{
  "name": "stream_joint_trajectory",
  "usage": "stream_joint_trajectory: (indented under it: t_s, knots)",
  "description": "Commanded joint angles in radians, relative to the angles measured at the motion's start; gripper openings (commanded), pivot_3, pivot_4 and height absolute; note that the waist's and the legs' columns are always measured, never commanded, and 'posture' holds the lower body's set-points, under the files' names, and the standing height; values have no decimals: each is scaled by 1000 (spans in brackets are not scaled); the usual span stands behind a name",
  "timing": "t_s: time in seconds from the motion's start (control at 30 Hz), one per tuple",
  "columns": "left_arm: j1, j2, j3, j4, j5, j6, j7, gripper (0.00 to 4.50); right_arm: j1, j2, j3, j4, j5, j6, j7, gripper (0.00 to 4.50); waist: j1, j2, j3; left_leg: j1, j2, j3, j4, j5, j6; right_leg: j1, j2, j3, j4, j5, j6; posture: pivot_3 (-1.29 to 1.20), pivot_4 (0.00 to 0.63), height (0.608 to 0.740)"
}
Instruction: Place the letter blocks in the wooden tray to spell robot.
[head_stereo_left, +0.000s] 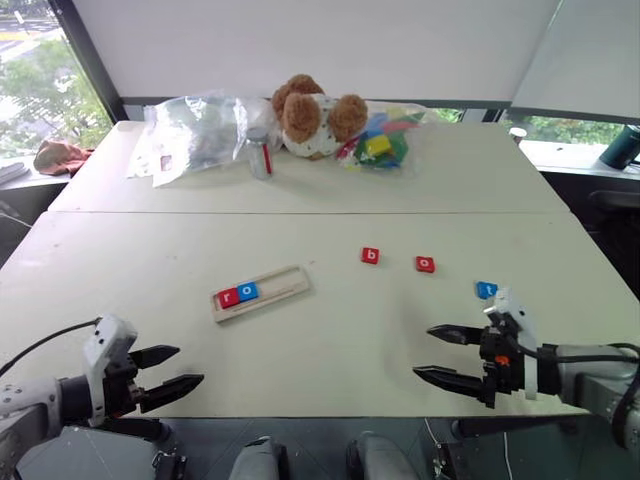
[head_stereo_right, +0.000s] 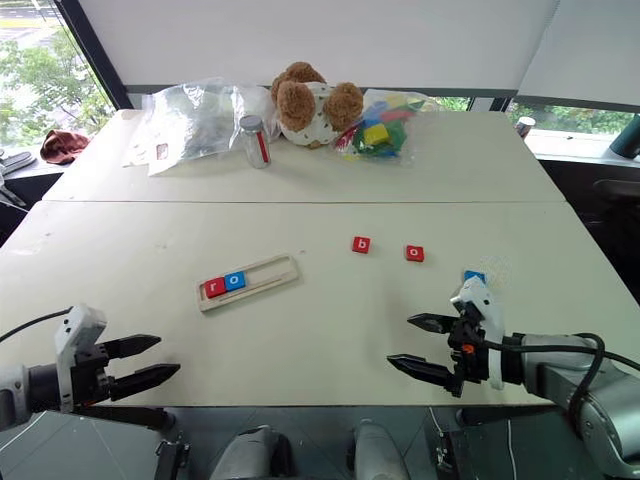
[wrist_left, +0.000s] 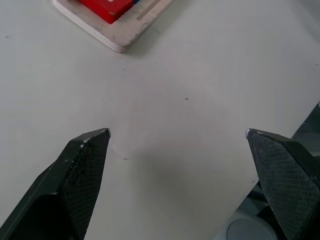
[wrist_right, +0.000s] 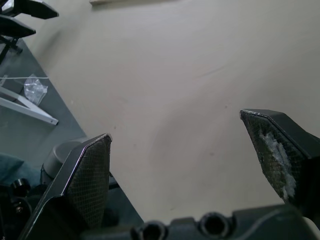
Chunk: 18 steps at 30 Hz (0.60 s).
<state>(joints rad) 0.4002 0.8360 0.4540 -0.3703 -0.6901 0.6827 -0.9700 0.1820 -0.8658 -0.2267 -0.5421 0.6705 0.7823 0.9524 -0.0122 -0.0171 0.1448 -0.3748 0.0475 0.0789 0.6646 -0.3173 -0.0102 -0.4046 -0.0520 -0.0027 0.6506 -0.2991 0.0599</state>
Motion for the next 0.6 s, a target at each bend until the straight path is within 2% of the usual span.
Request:
stream_joint_trajectory:
  t_s: [0.03, 0.6]
  knots:
    - [10, -19, 39, -38, -10, -13, 18, 4500, -38, -6, 5, 18, 1, -24, 8, 4491, -1, 0, 0, 0, 0, 0, 0, 0, 0, 0, 0, 0, 0, 0, 0, 0, 150, 740]
    - [15, -26, 88, -2, -10, -15, 22, 4500, -115, -11, 58, 95, -31, -46, 19, 4491, -1, 0, 0, 0, -1, 0, 0, 0, 0, 0, -3, 0, 0, 0, 0, 0, 150, 740]
